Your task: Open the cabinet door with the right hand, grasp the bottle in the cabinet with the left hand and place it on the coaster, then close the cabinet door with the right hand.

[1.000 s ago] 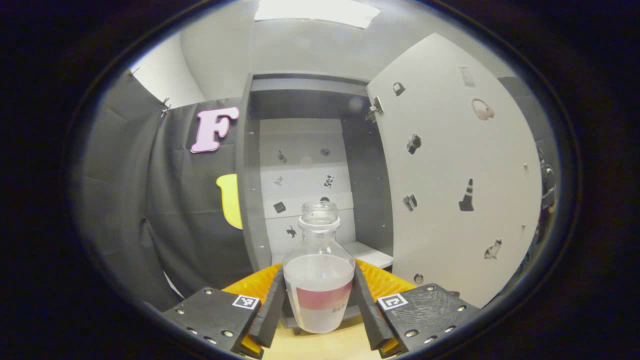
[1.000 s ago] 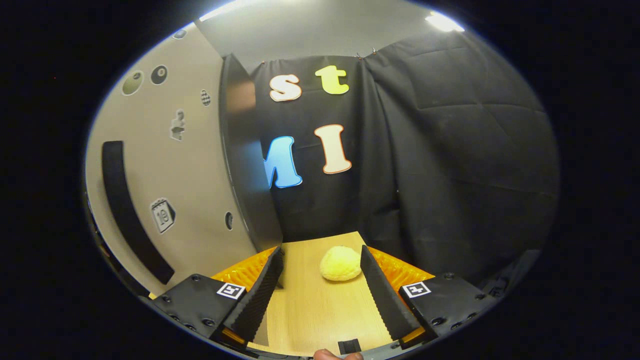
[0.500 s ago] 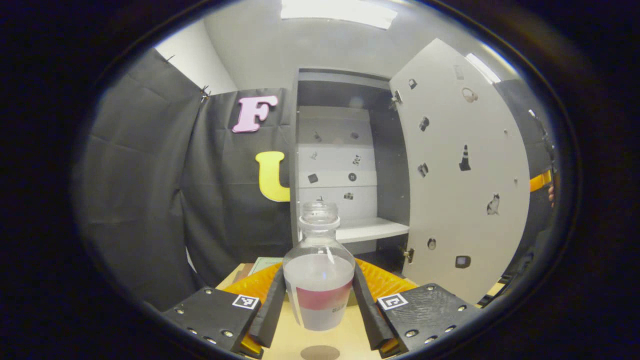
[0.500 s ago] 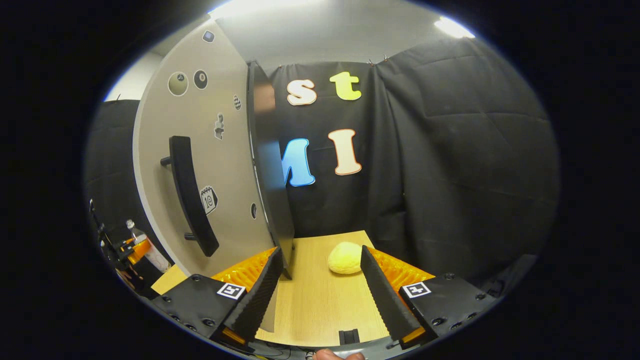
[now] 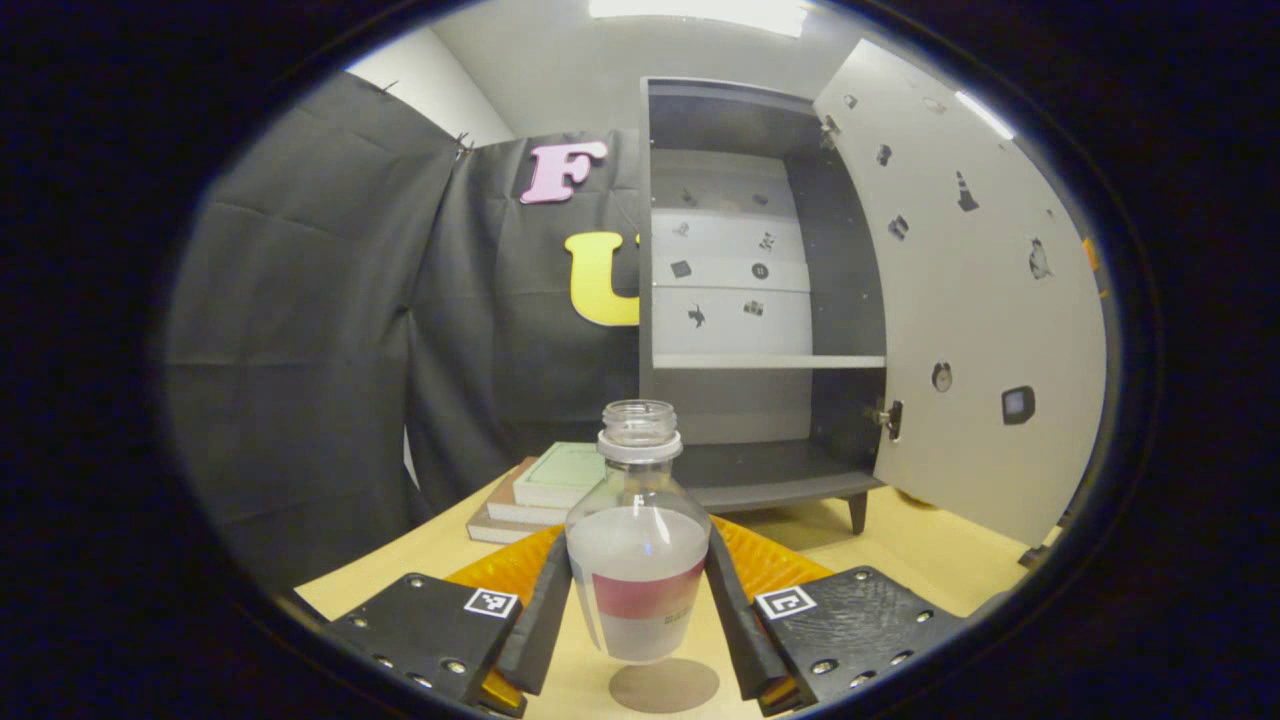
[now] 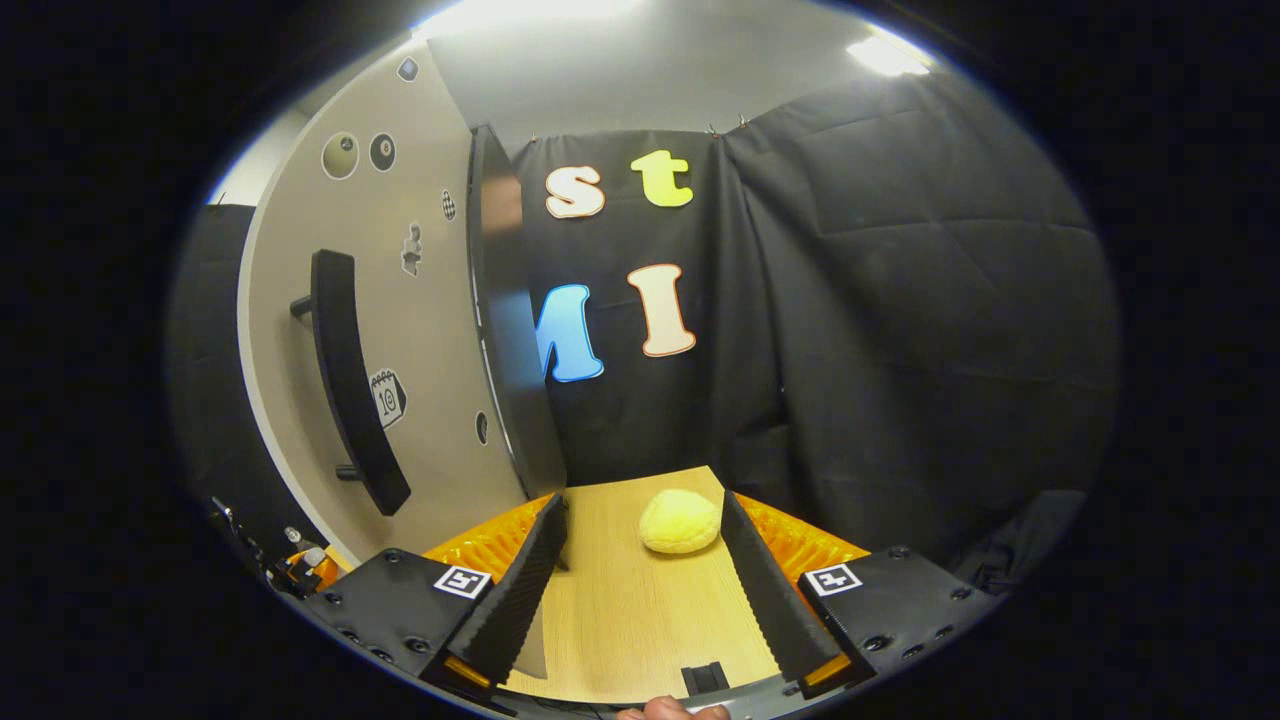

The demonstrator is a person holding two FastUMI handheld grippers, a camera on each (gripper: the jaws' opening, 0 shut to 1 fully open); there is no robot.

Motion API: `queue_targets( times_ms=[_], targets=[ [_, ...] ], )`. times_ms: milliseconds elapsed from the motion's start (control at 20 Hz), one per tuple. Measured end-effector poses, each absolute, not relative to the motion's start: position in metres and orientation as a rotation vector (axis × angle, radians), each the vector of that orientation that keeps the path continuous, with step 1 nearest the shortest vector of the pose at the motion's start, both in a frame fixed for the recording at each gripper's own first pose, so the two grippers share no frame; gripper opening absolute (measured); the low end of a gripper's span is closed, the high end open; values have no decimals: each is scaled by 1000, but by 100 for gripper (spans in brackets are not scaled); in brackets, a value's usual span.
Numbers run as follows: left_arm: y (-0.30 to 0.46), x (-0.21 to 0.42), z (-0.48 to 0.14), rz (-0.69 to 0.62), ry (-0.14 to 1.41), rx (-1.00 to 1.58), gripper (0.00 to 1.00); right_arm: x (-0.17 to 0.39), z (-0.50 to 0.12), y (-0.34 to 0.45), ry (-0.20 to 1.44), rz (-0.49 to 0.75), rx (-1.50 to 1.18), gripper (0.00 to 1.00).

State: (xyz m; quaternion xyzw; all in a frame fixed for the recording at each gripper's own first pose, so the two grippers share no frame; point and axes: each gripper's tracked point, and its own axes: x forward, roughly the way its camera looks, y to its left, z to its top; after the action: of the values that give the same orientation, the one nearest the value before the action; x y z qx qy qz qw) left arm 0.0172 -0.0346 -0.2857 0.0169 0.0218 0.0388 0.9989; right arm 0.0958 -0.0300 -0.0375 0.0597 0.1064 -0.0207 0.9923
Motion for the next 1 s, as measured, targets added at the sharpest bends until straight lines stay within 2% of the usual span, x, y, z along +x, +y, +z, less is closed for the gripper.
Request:
queue_targets(
  times_ms=[600, 950, 1000],
  targets=[
    [-56, 15, -381, 43, 107, 35, 71, 87, -96, -34, 384, -108, 124, 98],
    [-55, 14, -387, 41, 115, 20, 70, 82, -97, -14, 406, -74, 63, 98],
    [-56, 14, -388, 38, 120, 15, 73, 82, -97, -12, 409, -72, 53, 98]
  ],
)
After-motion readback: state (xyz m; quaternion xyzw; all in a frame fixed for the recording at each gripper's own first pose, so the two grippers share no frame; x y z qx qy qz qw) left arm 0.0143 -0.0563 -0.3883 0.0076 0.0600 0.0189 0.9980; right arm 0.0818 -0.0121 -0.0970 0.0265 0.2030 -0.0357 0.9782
